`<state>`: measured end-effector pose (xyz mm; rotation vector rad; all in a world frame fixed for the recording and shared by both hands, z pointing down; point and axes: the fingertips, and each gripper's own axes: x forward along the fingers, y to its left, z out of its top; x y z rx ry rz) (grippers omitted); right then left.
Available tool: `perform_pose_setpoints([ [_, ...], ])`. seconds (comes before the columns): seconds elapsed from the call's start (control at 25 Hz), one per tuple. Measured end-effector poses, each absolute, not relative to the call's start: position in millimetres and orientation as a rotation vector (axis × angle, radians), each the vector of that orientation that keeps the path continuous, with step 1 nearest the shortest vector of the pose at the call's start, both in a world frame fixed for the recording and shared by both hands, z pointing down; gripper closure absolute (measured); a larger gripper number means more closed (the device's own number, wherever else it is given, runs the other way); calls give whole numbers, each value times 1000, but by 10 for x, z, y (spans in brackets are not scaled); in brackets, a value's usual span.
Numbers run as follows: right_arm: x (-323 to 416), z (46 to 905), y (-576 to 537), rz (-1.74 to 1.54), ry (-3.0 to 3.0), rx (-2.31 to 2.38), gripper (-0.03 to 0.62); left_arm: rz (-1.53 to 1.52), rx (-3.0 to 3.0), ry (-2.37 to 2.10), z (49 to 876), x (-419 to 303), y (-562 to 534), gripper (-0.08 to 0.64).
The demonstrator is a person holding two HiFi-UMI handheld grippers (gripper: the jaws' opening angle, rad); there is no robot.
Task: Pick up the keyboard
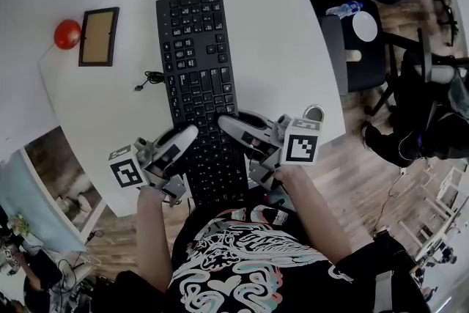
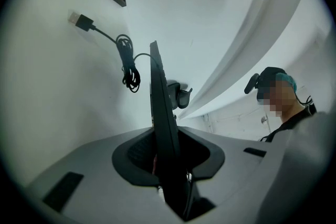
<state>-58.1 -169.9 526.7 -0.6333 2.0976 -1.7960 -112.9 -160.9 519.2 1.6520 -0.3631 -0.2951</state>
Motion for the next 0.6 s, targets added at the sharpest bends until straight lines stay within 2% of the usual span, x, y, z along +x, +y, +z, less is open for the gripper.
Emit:
perform_pose_setpoints([
  [0.6,-621,5286,-1671,-1682,2162,-683,465,-246,1763,-358,5329,-1160,-1569,445],
])
